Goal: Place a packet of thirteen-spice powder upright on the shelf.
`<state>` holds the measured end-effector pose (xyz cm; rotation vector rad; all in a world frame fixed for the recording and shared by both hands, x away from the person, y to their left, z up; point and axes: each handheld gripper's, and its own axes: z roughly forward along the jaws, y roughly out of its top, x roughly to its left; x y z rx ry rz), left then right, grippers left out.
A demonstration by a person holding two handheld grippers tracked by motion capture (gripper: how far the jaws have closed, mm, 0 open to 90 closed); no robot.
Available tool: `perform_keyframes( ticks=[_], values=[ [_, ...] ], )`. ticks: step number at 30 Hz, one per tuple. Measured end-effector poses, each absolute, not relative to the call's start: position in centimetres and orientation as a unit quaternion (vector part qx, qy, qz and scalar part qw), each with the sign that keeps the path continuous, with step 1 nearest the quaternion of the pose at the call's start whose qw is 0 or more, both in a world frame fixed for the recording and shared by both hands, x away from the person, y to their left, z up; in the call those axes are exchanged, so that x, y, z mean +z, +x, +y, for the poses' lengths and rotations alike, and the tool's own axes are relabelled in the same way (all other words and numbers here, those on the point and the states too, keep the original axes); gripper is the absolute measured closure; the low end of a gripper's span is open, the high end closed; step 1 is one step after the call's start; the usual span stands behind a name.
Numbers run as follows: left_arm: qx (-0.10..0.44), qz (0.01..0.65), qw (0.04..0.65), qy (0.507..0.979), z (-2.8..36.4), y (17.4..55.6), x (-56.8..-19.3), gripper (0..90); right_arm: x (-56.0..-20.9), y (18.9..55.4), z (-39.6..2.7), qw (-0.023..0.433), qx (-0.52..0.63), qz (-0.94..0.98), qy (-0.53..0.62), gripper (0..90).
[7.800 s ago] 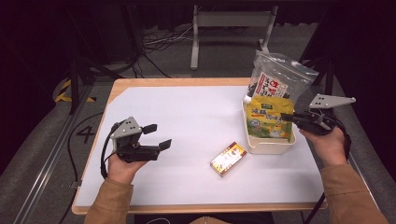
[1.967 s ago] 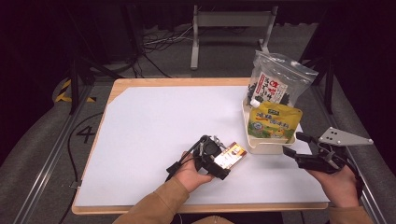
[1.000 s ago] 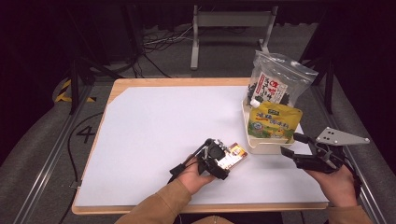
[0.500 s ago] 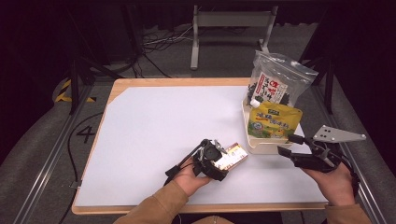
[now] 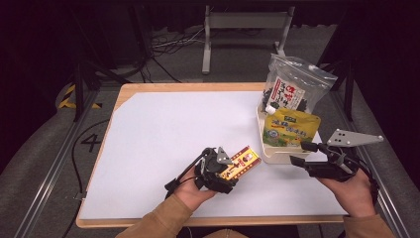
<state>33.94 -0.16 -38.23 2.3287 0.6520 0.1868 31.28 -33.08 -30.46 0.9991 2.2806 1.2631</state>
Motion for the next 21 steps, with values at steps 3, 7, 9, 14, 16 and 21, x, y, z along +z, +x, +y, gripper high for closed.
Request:
perform_keyframes(
  ticks=[3, 7, 9, 14, 16, 21],
  values=[
    [0.081, 0.253, 0.363, 0.893, 0.2, 33.8, -37.9, 32.5, -30.1, 31.3, -32.8, 0.172, 0.447, 0.806, 0.348, 34.8],
    [0.104, 0.249, 0.384, 0.883, 0.7, 33.4, -37.6, 32.5, -29.6, 31.5, -32.4, 0.169, 0.452, 0.805, 0.346, 33.6],
    [0.113, 0.244, 0.399, 0.877, 1.0, 33.1, -37.4, 32.6, -29.2, 31.6, -32.1, 0.164, 0.452, 0.807, 0.343, 33.4],
    [0.120, 0.245, 0.429, 0.861, 1.8, 32.6, -37.3, 32.5, -28.7, 31.8, -31.1, 0.162, 0.447, 0.815, 0.332, 33.0],
    [0.124, 0.246, 0.436, 0.857, 2.0, 32.3, -37.3, 32.6, -28.5, 31.9, -30.6, 0.159, 0.446, 0.817, 0.328, 32.8],
    [0.135, 0.240, 0.456, 0.846, 2.4, 32.1, -37.6, 32.6, -28.2, 32.1, -29.8, 0.155, 0.445, 0.823, 0.318, 33.0]
  ],
)
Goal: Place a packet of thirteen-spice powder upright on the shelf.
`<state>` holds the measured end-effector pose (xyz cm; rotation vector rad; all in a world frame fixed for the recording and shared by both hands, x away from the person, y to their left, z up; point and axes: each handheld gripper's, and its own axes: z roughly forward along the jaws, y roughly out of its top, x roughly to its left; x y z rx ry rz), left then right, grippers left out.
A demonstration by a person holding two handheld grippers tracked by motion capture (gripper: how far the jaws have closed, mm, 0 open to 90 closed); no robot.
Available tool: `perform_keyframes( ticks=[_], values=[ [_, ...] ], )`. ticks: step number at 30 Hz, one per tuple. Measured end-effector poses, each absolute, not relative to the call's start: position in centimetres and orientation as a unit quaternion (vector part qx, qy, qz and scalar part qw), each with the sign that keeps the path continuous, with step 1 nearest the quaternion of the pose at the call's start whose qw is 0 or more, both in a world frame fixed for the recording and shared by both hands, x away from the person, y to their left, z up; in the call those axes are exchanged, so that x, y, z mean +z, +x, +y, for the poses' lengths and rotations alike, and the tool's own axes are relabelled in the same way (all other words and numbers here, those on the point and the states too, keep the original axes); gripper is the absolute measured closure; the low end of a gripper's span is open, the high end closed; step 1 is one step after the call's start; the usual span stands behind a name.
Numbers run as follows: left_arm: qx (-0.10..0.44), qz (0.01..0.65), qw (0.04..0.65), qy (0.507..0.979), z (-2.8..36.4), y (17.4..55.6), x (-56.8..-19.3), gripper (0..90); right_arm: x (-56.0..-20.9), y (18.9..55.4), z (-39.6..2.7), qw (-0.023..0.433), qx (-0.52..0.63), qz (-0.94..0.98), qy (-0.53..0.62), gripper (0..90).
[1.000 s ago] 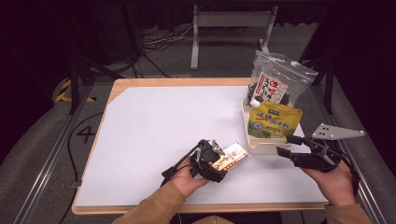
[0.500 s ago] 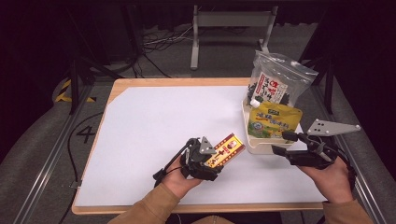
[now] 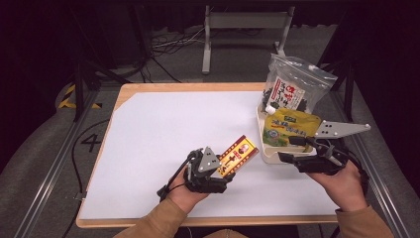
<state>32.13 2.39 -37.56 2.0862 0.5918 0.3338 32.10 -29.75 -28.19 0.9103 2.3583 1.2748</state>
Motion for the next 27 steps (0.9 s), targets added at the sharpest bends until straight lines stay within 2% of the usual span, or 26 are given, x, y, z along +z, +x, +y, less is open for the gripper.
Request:
perform_keyframes(
  ticks=[14, 27],
  values=[
    [0.158, 0.234, 0.466, 0.838, 2.2, 31.5, -38.1, 32.5, -27.6, 33.8, -26.8, 0.112, 0.434, 0.839, 0.309, 28.9],
    [0.188, 0.219, 0.477, 0.830, 2.0, 30.7, -38.4, 32.5, -28.5, 35.8, -24.8, 0.062, 0.420, 0.848, 0.317, 31.7]
  ],
)
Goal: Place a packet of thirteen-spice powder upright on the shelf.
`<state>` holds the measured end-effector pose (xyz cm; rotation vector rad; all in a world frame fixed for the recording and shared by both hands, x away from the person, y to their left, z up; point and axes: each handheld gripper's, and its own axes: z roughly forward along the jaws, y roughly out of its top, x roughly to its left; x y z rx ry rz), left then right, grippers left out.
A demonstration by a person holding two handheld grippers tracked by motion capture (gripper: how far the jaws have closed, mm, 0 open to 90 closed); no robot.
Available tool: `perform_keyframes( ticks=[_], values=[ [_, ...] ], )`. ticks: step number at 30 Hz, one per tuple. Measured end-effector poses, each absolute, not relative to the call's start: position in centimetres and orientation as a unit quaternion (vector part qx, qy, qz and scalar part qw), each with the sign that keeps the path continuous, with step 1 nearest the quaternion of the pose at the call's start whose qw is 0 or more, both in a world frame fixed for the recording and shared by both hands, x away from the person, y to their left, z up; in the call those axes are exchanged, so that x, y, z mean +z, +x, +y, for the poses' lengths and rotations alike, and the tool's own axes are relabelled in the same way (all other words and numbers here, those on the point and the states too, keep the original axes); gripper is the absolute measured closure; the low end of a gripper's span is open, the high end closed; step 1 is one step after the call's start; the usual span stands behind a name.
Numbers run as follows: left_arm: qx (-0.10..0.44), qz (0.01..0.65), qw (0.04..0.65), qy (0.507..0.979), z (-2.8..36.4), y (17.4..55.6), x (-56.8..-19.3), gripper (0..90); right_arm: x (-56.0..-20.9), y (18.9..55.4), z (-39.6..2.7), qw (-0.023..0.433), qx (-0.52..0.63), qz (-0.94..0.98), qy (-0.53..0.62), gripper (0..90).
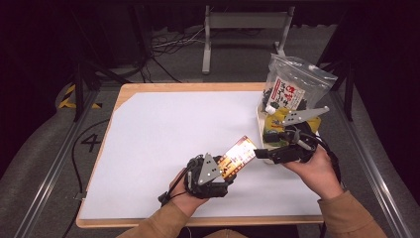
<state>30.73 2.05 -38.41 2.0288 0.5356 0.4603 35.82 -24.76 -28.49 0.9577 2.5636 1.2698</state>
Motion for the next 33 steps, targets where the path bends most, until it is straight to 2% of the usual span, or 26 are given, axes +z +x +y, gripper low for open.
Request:
perform_keyframes(
  ticks=[22, 27, 33],
  values=[
    [0.194, 0.205, 0.479, 0.831, 1.9, 30.4, -38.5, 32.5, -30.6, 37.4, -22.9, 0.021, 0.392, 0.859, 0.329, 32.5],
    [0.202, 0.203, 0.479, 0.830, 1.9, 30.3, -38.4, 32.5, -30.9, 37.6, -22.6, -0.001, 0.392, 0.859, 0.329, 32.6],
    [0.204, 0.202, 0.479, 0.830, 1.9, 30.3, -38.5, 32.4, -31.2, 37.7, -22.3, -0.029, 0.389, 0.862, 0.325, 41.3]
  ],
)
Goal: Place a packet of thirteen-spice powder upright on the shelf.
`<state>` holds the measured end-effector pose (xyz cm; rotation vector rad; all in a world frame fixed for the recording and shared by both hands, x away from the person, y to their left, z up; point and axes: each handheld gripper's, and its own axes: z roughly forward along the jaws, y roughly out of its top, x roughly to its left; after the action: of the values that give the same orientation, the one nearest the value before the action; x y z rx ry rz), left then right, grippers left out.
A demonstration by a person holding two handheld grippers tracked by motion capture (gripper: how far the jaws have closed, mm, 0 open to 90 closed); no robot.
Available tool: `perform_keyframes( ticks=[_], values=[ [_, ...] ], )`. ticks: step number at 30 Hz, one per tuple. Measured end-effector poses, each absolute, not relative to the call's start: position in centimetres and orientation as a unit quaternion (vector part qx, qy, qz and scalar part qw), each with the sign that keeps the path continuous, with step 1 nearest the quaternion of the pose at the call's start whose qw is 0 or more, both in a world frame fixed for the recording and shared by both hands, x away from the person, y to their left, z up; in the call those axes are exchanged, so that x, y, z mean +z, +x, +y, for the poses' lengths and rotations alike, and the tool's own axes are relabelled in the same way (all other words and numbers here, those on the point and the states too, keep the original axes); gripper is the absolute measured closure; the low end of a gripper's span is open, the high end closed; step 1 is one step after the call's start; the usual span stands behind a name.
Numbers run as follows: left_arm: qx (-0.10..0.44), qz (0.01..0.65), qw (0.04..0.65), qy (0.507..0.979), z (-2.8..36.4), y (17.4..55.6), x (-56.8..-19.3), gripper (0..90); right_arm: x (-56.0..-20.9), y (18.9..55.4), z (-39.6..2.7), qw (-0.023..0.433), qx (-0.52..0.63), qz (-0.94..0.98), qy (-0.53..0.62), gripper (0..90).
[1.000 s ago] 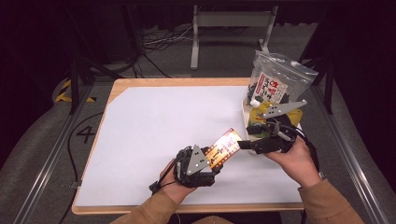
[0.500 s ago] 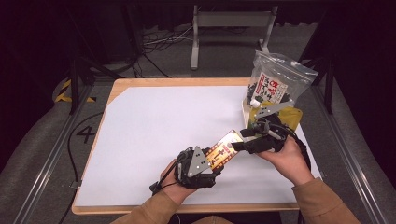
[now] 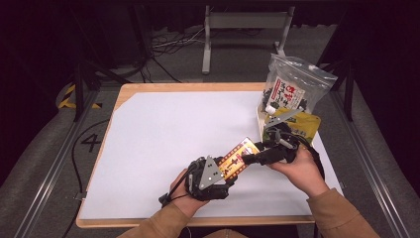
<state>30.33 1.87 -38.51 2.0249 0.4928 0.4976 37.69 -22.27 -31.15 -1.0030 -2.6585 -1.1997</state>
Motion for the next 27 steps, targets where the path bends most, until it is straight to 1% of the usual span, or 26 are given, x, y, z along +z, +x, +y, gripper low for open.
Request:
perform_keyframes(
  ticks=[3, 6, 10, 12, 13, 14, 18, 22, 23, 27],
  values=[
    [0.210, 0.202, 0.474, 0.831, 1.8, 30.2, -38.5, 32.4, -31.1, 37.8, -22.4, 0.036, -0.391, -0.857, -0.333, 45.1],
    [0.222, 0.198, 0.466, 0.833, 1.6, 30.1, -38.6, 32.5, -31.1, 38.0, -22.6, 0.049, -0.398, -0.851, -0.340, 50.7],
    [0.224, 0.200, 0.462, 0.835, 1.5, 30.1, -38.7, 32.5, -30.8, 38.0, -22.8, 0.062, -0.408, -0.843, -0.345, 56.1],
    [0.227, 0.200, 0.458, 0.836, 1.5, 30.1, -38.7, 32.5, -30.7, 38.0, -22.9, 0.072, -0.415, -0.838, -0.347, 60.5],
    [0.227, 0.200, 0.458, 0.836, 1.5, 30.1, -38.7, 32.5, -30.7, 38.0, -22.9, 0.072, -0.415, -0.838, -0.347, 60.5],
    [0.227, 0.199, 0.458, 0.836, 1.4, 30.1, -38.8, 32.3, -30.5, 38.0, -23.0, 0.088, -0.425, -0.831, -0.348, 64.0],
    [0.232, 0.196, 0.450, 0.840, 1.2, 30.0, -38.8, 30.8, -30.2, 37.7, -22.9, 0.090, -0.422, -0.835, -0.343, 66.5],
    [0.214, 0.194, 0.460, 0.840, 1.4, 30.2, -38.6, 28.2, -29.4, 37.1, -22.6, 0.082, -0.428, -0.839, -0.325, 68.2],
    [0.193, 0.194, 0.467, 0.841, 1.7, 30.4, -38.5, 26.5, -29.0, 36.9, -22.5, 0.073, -0.431, -0.842, -0.316, 68.5],
    [0.181, 0.191, 0.478, 0.838, 2.2, 30.9, -38.5, 22.4, -28.3, 36.7, -22.8, 0.061, -0.429, -0.845, -0.313, 68.5]
  ],
)
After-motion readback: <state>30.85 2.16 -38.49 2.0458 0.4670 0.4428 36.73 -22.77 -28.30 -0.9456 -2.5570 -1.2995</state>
